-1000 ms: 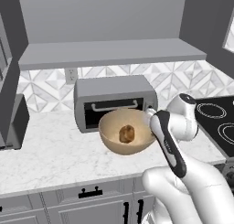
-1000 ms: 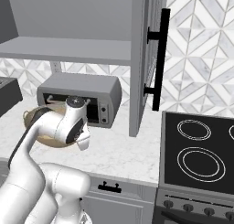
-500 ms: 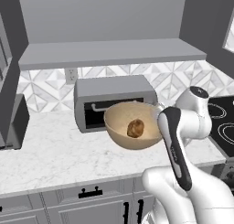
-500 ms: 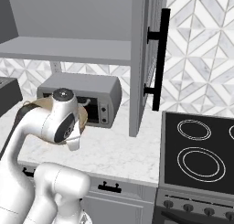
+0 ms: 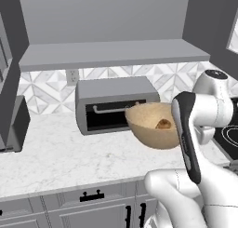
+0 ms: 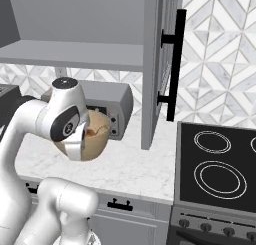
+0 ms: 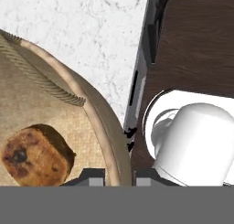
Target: Open the cabinet, pick up the bread from the cabinet and place it in the basket. Then move the basket to the dining counter.
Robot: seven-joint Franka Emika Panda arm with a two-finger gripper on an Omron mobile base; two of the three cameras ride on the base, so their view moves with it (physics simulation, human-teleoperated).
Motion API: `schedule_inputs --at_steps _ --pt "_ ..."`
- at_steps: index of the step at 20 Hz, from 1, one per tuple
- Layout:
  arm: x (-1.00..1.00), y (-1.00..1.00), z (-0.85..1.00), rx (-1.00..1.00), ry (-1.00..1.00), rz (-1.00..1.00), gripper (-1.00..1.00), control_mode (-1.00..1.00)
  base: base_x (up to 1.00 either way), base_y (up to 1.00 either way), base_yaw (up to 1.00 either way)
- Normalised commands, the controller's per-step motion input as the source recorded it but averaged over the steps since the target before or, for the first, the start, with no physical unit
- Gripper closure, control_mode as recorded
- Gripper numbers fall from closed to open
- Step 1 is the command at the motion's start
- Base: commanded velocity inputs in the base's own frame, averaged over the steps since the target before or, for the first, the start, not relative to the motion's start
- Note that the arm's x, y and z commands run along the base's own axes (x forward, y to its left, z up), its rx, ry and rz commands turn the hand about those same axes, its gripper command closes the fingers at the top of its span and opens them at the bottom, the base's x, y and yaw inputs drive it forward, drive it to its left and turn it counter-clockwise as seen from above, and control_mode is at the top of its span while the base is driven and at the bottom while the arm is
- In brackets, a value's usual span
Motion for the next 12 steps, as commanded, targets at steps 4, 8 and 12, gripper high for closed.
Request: schedule_inputs --at_steps 4,8,12 --pt "-0.23 -0.48 0.32 -0.06 -0.02 -0.13 1.00 -1.00 0.00 0.00 0.00" --pt "-0.27 -0.21 0.16 0.05 -0.18 -0.05 1.00 -1.00 0.00 0.00 0.00" --pt "-0.38 0.06 0.09 0.00 -0.32 0.03 1.00 -1.00 0.00 0.00 0.00"
